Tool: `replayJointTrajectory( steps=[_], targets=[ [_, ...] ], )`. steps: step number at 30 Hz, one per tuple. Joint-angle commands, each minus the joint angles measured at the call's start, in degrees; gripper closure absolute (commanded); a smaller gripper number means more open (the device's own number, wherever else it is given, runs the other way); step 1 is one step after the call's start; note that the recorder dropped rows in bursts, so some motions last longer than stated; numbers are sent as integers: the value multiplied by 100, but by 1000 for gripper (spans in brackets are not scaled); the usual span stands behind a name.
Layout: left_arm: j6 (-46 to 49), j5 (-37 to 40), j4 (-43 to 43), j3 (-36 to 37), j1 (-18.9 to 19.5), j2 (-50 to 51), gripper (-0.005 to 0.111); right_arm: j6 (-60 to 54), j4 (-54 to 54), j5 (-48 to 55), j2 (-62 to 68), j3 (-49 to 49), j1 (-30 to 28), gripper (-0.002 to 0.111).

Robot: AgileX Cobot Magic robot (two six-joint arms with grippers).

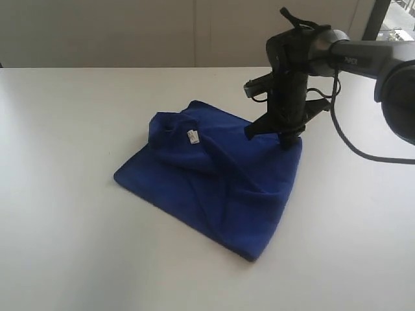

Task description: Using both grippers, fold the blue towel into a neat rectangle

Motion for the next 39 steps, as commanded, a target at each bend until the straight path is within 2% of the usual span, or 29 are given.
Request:
replayJointTrajectory(
  steps=[1, 4, 9, 14, 21, 24, 30, 36, 39],
  targets=[
    [14, 66, -25, 22, 6, -27, 107, -263, 254, 516, -101, 343, -66, 108],
    [14, 66, -25, 22, 6, -27, 107, -548, 692, 516, -302, 717, -66, 108],
    [14, 66, -25, 22, 6, -27, 107, -1128, 1156, 516, -920, 725, -66, 108],
    [14, 66, -25, 22, 6, -27, 107, -2617, 2327, -156, -1256, 725, -66, 108],
    [14, 66, -25, 22, 6, -27, 107, -2687, 2209, -389, -826, 725, -66, 108],
    [14, 66, -25, 22, 6, -27, 107, -2310, 1705, -473, -562, 725, -66, 108],
    [14, 66, -25, 22, 6, -27, 107, -684, 454, -313, -444, 725, -66, 108],
    [14, 66, -25, 22, 6, -27, 107, -229, -103, 516, -444, 725, -66, 108],
    [14, 66, -25, 22, 6, -27, 107, -229, -160, 516, -444, 725, -66, 108]
  ],
)
